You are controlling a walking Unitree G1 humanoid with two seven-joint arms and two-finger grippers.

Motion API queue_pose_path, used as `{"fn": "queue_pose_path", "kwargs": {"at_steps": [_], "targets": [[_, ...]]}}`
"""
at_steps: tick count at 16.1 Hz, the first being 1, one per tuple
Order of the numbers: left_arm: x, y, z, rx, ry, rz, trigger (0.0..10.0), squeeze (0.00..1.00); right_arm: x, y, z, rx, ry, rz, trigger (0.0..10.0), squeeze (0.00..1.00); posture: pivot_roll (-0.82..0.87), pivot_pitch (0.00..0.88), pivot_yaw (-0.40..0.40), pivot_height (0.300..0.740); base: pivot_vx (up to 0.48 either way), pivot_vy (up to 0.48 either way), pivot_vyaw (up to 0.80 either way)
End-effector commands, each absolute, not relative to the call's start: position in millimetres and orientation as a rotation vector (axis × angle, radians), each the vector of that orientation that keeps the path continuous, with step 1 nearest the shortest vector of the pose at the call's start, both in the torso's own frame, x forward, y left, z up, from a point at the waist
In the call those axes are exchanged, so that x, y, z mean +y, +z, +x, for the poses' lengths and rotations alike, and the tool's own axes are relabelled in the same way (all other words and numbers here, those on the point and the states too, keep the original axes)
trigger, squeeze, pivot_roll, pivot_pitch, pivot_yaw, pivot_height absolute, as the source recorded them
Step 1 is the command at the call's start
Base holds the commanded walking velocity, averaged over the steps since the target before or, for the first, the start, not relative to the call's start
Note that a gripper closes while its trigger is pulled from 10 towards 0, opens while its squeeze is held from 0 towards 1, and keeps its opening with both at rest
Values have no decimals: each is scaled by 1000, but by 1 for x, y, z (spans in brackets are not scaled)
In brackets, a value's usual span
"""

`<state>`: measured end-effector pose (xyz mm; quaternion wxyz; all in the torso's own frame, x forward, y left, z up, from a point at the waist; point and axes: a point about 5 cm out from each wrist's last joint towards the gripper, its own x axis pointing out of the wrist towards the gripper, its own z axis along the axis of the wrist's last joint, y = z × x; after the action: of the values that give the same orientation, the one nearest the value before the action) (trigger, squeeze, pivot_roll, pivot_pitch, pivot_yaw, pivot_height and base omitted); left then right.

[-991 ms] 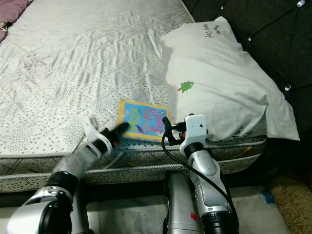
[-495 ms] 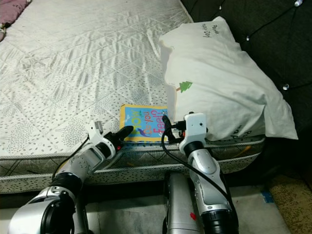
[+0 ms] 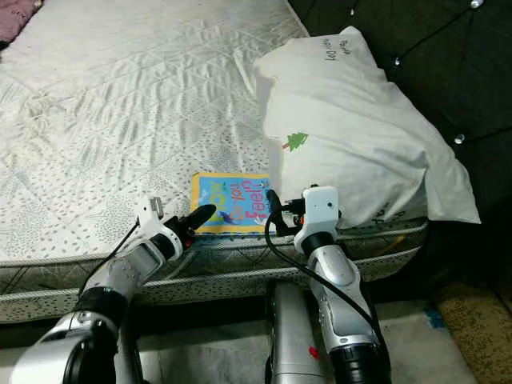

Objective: Clean up the room

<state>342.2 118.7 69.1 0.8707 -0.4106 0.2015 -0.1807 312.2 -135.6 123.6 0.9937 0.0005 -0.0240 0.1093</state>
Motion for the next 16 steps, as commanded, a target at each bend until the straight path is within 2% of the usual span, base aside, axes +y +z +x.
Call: {"fn": "queue_pose_path", "kwargs": {"at_steps": [1,8,14,16], "targets": [[123,60,335,467,-353,-837,10000,1000,-137,124,315,-51,215,1,10000,0,-73,66,-47,480,0,0,0],[140,54,317,491,-271,-805,10000,1000,-134,126,321,-59,221,4,10000,0,-59,41,-40,480,0,0,0],[158,63,294,484,-213,-686,10000,1000,-134,129,329,-79,216,5,10000,0,-42,5,-32,480,0,0,0],[164,71,288,441,-185,-597,10000,1000,-132,132,333,-91,219,9,10000,0,-32,0,-29,480,0,0,0]]}}
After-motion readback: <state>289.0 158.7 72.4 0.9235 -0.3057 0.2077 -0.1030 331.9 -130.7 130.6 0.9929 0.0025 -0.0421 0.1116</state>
